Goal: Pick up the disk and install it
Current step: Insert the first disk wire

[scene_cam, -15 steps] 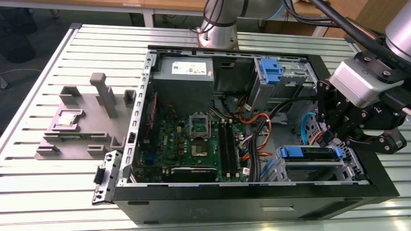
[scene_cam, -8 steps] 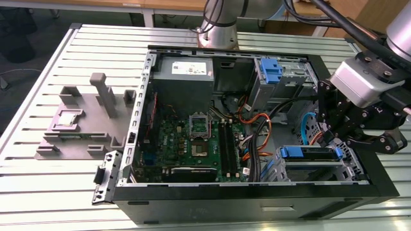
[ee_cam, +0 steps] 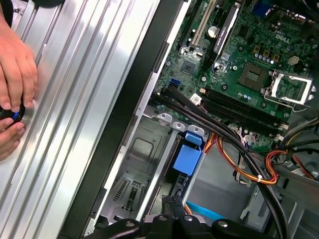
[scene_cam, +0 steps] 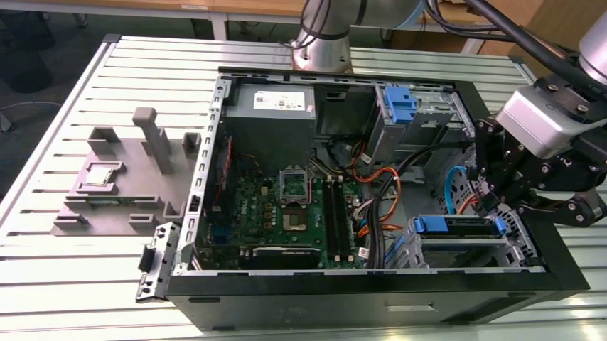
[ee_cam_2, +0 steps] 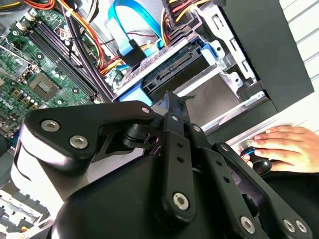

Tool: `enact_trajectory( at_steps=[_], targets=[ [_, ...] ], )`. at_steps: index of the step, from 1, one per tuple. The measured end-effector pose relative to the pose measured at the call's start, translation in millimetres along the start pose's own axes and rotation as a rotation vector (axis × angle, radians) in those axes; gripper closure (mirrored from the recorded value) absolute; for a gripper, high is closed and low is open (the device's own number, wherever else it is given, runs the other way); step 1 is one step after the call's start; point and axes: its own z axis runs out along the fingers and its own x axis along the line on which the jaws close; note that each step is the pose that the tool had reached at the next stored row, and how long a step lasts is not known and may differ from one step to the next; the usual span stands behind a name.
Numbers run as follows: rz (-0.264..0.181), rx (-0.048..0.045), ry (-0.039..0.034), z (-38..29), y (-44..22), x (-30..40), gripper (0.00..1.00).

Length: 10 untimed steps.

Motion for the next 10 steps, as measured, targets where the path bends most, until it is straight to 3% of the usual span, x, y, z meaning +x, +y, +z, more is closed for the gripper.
enact_trajectory(
  at_steps=[5, 7, 10],
  targets=[
    [-0.005, -0.0001, 0.0000, 0.1, -4.0, 1.2, 0.90],
    [-0.049, -0.0005, 0.0002, 0.6, -4.0, 1.2, 0.90],
    [-0.074, -0.0009, 0.0005, 0.7, -4.5, 1.4, 0.90]
  ],
)
